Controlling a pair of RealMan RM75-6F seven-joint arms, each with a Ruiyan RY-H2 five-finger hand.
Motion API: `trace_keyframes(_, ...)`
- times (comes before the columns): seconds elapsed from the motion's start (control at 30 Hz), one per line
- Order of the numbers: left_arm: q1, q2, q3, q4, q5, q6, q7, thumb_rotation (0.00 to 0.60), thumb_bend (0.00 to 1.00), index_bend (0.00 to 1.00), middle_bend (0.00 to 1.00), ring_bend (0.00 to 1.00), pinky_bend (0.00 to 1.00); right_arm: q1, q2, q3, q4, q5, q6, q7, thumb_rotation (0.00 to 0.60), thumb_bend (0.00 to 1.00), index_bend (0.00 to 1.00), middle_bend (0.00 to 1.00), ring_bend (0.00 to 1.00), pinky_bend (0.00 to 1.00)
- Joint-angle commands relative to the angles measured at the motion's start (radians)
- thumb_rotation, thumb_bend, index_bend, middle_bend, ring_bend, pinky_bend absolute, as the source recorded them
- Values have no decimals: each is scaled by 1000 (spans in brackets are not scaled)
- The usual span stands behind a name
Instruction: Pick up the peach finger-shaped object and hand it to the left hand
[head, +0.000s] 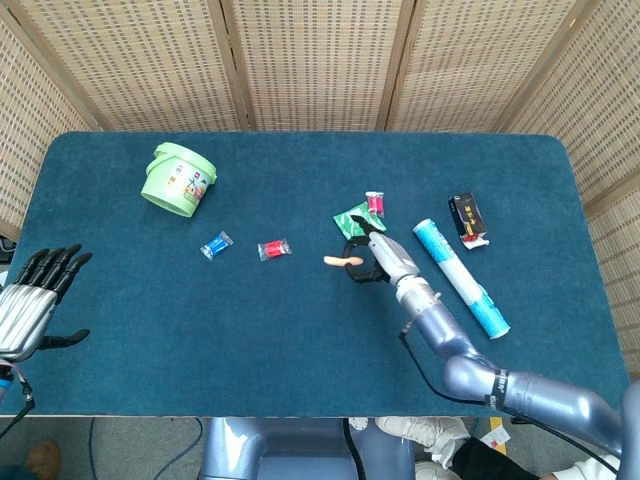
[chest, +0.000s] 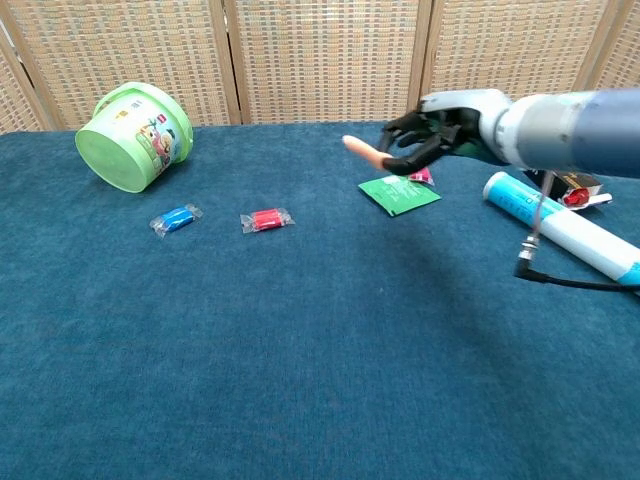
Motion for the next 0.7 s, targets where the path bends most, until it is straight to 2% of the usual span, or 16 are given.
trace_keyframes(0.03, -47, 14, -19, -34, 31, -32, 30, 600, 0, 0, 0, 0, 0, 101, -24, 8, -43, 140, 0, -44, 600, 661, 659, 80, 0, 0)
trace_keyframes(0.13, -96, 2, -38, -38, 74, -51, 45, 600, 0, 0, 0, 0, 0, 136, -61, 3, -53, 180, 22, -51, 600, 664, 660, 80, 0, 0)
trace_keyframes(0.33, -175, -98, -59, 9, 129, -79, 81, 600, 0, 6, 0, 0, 0, 168, -119, -1, -66, 200, 58, -44, 600, 666, 670, 86, 0, 0)
trace_keyframes(0.5, -206, -167, -56, 25, 145, -89, 109, 600, 9, 131, 0, 0, 0, 175, -162, -2, -45, 196, 86, -30, 600, 669, 676, 96, 0, 0)
trace_keyframes(0.57, -216, -195, -56, 38, 152, -87, 115, 600, 46, 175, 0, 0, 0, 177, -173, -3, -35, 197, 93, -29, 600, 670, 677, 96, 0, 0)
trace_keyframes(0.7, -243, -285, -61, 118, 195, -52, 121, 600, 196, 286, 0, 0, 0, 175, -184, -4, -24, 196, 98, -24, 600, 670, 679, 97, 0, 0)
